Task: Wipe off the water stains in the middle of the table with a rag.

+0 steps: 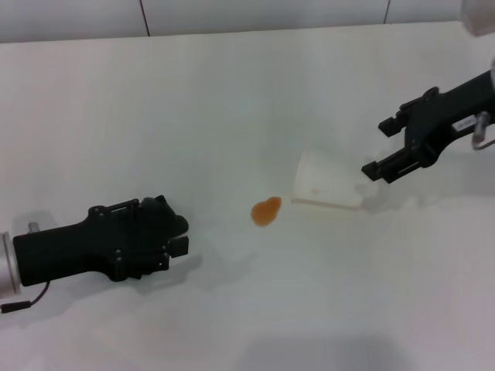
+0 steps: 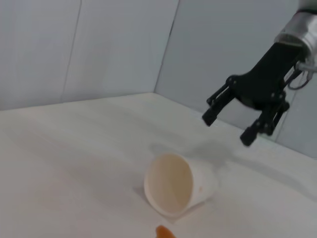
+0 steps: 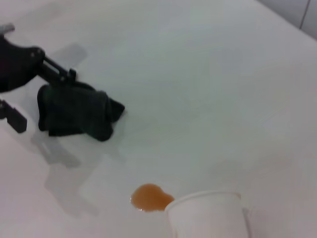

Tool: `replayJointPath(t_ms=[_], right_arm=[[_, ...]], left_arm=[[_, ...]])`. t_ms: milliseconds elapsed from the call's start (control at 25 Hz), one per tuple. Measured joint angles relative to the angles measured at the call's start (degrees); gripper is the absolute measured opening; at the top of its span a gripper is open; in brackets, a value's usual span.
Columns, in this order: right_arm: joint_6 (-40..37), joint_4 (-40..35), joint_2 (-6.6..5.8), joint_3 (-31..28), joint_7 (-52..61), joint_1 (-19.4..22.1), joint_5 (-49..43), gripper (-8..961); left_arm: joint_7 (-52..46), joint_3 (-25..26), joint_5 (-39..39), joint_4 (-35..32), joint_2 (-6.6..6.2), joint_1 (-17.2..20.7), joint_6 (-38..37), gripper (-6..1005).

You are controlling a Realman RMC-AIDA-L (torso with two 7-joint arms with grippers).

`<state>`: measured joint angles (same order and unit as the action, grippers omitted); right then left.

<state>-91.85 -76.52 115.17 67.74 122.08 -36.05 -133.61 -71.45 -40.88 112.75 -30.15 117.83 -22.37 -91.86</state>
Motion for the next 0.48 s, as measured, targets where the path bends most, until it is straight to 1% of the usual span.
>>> replayJointPath(t_ms=[120, 480], right_arm=[[2.0, 0.4, 0.01, 2.9, 0.1, 0.2, -0.1, 826], [8.0, 3.1, 0.13, 8.0, 0.3, 0.4, -0.2, 827]], left_arm=[[0.0, 0.1, 0.0, 0.0, 0.11, -0.1, -0.1, 802], [0.0, 0.1, 0.0, 0.0, 0.22, 0.2, -0.2, 802]])
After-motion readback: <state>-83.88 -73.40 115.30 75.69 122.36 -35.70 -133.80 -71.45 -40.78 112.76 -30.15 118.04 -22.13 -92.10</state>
